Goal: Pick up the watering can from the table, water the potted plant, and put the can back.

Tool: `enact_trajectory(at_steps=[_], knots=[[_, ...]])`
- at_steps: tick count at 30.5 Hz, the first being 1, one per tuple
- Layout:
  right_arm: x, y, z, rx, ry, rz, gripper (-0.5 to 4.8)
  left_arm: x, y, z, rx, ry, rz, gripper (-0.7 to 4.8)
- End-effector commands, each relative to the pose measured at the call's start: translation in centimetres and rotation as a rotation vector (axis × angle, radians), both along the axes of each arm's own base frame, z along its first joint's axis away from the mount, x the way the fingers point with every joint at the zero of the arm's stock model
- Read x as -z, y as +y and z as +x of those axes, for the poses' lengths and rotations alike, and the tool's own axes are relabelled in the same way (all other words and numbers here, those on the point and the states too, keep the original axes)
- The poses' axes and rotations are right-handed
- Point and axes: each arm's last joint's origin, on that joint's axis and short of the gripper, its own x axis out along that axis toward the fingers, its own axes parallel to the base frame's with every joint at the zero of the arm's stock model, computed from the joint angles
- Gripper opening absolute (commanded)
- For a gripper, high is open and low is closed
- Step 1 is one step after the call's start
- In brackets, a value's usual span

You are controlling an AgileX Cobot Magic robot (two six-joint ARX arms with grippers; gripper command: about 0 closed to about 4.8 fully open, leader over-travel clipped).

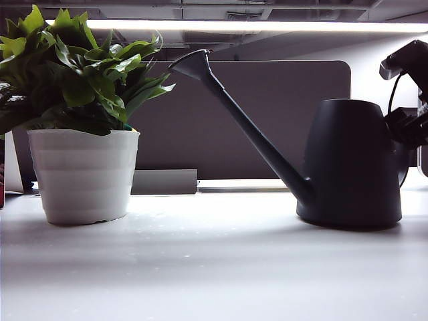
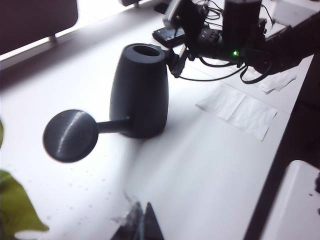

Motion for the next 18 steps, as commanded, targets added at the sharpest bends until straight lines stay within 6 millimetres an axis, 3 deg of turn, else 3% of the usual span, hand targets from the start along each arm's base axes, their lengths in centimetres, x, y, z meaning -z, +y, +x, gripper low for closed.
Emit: enact_trajectory(at_steps=[1, 4, 10, 13, 14, 18], knots=[[-0.61, 0.08, 0.15, -0.014, -0.026, 0.006, 3.53, -0.23, -1.28, 0.68, 0.017, -0.046, -0.015, -0.06], [-0.67, 0.16, 0.17, -0.037, -0.028, 0.009, 2.48, 0.05, -1.78, 1.04, 0.026, -0.034, -0.006, -0.06], [-0.63, 0.32, 0.17, -0.089, -0.030, -0.013, 2.19, 0.06, -1.79, 1.05, 0.026, -0.032, -0.006, -0.06], [-0.64, 0.36, 0.18, -0.091, -0.030, -0.013, 0.37, 0.06, -1.78, 1.05, 0.025, -0.033, -0.006, -0.06], [-0.63, 0.36, 0.18, -0.091, -0.029, -0.013, 0.11, 0.06, -1.78, 1.05, 0.026, -0.033, -0.006, -0.06], [-0.56, 0.73, 0.14, -0.101, -0.018, -0.012, -0.01, 0.06, -1.78, 1.05, 0.025, -0.033, -0.005, -0.06]])
